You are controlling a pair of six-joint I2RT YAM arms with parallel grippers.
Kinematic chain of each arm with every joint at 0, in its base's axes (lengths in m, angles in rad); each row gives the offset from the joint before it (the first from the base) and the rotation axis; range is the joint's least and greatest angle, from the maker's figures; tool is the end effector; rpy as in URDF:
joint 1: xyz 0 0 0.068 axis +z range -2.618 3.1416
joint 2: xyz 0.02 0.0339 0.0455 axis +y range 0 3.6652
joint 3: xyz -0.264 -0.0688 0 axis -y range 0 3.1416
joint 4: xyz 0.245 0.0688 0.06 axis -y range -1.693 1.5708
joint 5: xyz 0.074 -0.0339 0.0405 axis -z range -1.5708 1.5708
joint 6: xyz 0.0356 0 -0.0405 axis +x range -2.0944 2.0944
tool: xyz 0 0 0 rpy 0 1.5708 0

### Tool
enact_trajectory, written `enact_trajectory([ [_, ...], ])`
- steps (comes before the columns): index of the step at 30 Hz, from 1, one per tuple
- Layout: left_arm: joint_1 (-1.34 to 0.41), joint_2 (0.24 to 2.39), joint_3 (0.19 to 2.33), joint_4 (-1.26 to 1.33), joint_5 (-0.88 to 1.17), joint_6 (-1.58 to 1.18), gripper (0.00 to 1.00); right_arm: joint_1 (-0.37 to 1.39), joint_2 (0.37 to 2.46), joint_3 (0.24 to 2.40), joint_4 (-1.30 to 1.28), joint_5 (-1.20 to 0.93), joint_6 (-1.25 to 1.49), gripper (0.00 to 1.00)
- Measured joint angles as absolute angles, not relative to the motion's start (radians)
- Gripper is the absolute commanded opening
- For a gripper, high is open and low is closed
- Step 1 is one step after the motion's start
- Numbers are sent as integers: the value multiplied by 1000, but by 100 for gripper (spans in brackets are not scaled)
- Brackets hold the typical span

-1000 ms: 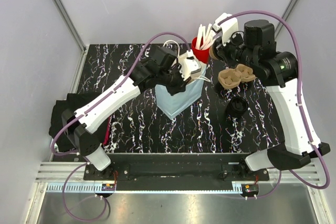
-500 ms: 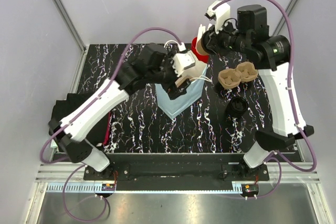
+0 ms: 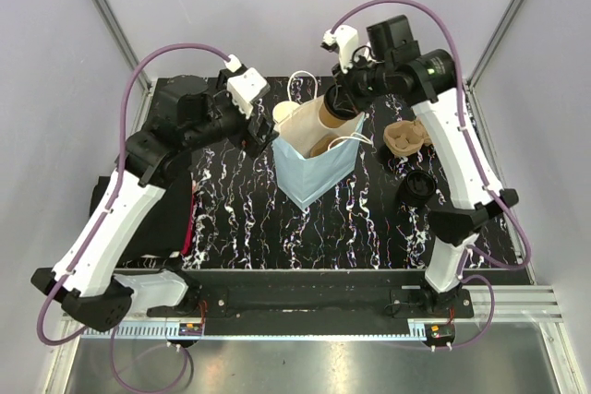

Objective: Pack the takeout coffee

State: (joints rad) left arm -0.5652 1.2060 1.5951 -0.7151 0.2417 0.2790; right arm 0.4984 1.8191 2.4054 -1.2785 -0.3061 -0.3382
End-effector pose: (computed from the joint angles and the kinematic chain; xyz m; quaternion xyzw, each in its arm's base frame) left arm 0.1919 -0.1318 0.4738 0.3945 0.7070 -0.1795 0.5588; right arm 0.2925 0.1714 0.4860 -0.4226 0.7910 0.1712 0.4079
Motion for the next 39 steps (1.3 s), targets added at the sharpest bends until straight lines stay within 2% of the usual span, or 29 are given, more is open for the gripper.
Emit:
enact_trajectory([
  [9, -487, 1383, 1602, -665, 238, 227, 99, 517, 1933, 2435, -1292, -305, -336, 0],
  [17, -461, 1610, 1756, -643, 268, 171, 99, 517, 1996, 2442, -1316, -306, -337, 0],
  [29, -434, 1711, 1851, -570, 332, 101, 99, 517, 2033, 2441, -1335, -327, -348, 0],
  [33, -424, 1726, 1851, -550, 338, 78, 89, 517, 2033, 2433, -1334, -328, -353, 0],
  [39, -405, 1730, 1845, -512, 363, 42, 63, 518, 2033, 2389, -1334, -328, -356, 0],
])
